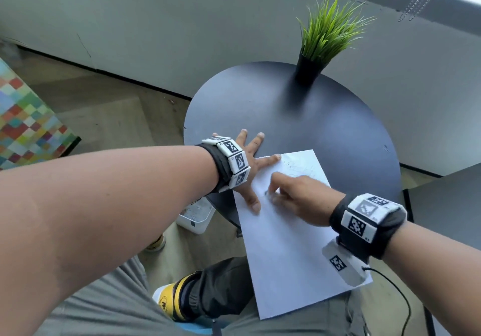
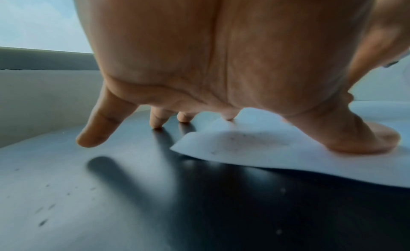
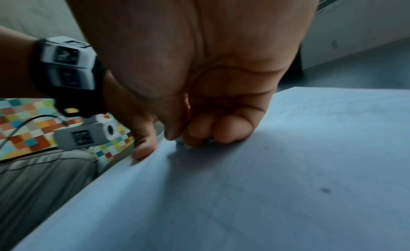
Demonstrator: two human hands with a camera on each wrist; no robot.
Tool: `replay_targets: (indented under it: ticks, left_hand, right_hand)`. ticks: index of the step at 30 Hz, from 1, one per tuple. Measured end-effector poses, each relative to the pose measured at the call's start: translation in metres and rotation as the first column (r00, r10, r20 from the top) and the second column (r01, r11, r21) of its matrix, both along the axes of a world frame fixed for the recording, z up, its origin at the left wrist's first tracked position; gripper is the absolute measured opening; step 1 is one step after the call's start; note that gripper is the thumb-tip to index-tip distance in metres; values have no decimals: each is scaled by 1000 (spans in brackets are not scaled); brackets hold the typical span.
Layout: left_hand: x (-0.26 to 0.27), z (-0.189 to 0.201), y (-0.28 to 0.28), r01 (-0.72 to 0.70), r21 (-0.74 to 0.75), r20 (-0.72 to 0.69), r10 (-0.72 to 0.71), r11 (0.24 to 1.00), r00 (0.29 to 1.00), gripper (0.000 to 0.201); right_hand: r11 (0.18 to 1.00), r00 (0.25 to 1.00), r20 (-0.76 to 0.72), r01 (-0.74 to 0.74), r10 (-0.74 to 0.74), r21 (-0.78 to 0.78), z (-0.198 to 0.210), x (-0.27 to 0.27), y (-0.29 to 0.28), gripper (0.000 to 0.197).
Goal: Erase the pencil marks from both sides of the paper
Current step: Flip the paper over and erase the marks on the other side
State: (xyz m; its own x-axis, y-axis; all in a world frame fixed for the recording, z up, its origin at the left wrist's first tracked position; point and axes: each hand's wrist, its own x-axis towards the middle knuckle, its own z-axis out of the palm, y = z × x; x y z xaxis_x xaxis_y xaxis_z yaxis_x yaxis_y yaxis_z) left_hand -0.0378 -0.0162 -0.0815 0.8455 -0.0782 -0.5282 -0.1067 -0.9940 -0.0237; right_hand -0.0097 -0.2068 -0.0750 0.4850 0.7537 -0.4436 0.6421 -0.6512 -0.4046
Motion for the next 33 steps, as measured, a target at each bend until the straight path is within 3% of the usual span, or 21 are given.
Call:
replay_targets:
  ticks: [2, 5, 6, 8, 11, 12, 16, 17, 21, 22, 26, 28, 31, 33]
  left_hand:
    - [2, -1, 1, 7, -3, -12, -7, 1000, 1000, 140]
    - [6, -5, 3, 11, -9, -31, -12, 1000, 999, 142]
    - [7, -7, 3, 10, -10, -36, -11, 1000, 999, 143]
    - [6, -8, 3, 13, -11, -37, -13, 1000, 999, 144]
    - [6, -8, 2, 31, -7, -26, -31, 999, 999, 144]
    - [6, -8, 2, 31, -7, -27, -31, 999, 999, 144]
    - [8, -10, 2, 19, -13, -30, -19, 1000, 999, 146]
    - [8, -11, 2, 19, -3, -30, -19, 1000, 999, 147]
    - [8, -9, 1, 34, 14, -27, -34, 999, 999, 148]
    - [8, -9, 0, 36, 15, -29, -35, 999, 999, 147]
    - [8, -8, 0, 20, 11, -40, -20, 1000, 999, 147]
    - [8, -8, 1, 23, 15, -40, -22, 1000, 999, 148]
    - [7, -8, 2, 30, 7, -38, -30, 1000, 999, 147]
    - [7, -8, 0, 30, 6, -33, -29, 1000, 999, 147]
  right_hand:
    - [1000, 1000, 14, 13, -13, 13, -1, 6, -1, 13]
    - [951, 942, 125, 305, -310, 59, -3, 35, -3, 16]
    - [940, 930, 133, 336, -342, 68, -4, 36, -3, 16]
    - [970, 964, 104, 240, -244, 46, -8, 23, 0, 12]
    - [999, 999, 23, -43, 43, -5, -12, -5, 4, 7]
    - [999, 998, 52, -42, 42, -6, -11, 0, 4, 8]
    - [946, 932, 167, 313, -322, 82, -6, 39, -2, 16]
    - [951, 938, 160, 295, -307, 92, -7, 34, -2, 16]
    - [998, 999, 18, -35, 34, 46, -13, -10, 7, 12]
    - [999, 999, 35, -21, 19, 49, -12, -5, 7, 12]
    - [938, 921, 180, 336, -346, 86, -7, 35, 2, 18]
    - [963, 944, 199, 246, -264, 110, -7, 21, 6, 18]
    - [996, 998, 61, 6, -12, 90, -8, -17, 12, 12]
    - [996, 995, 82, 49, -55, 75, -7, -8, 10, 15]
